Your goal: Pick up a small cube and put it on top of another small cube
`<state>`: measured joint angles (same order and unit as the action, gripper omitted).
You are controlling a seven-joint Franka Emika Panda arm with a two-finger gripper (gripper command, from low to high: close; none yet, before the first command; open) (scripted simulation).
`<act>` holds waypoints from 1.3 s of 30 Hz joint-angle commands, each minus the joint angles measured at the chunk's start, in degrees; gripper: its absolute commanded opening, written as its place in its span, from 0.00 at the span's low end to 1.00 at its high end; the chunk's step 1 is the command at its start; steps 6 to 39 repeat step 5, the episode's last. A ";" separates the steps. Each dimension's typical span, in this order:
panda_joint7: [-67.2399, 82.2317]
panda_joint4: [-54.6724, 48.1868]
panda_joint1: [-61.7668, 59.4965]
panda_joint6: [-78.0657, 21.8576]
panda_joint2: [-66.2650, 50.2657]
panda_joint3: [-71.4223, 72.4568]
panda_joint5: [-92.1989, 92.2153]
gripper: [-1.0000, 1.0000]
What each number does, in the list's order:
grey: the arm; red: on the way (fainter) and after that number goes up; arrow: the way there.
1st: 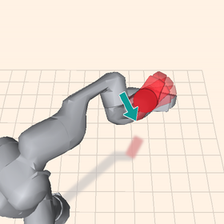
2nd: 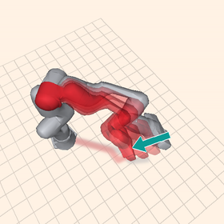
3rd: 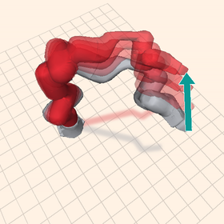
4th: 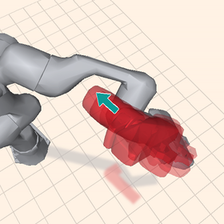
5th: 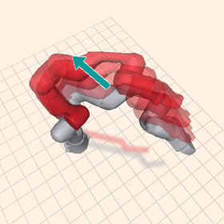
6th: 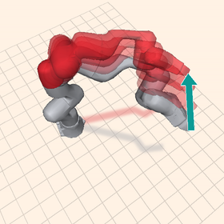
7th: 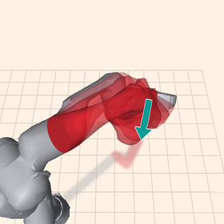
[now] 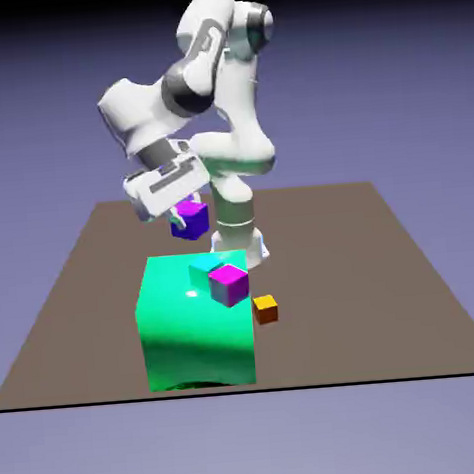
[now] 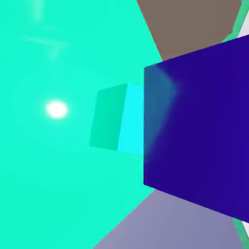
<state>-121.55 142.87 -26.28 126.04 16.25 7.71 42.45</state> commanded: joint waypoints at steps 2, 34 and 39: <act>0.88 0.98 0.62 2.43 -1.43 0.68 1.23 1.00; -0.93 -0.98 -0.62 -2.55 1.42 -0.68 -1.32 1.00; -0.93 -0.98 -0.62 -2.55 1.42 -0.68 -1.32 1.00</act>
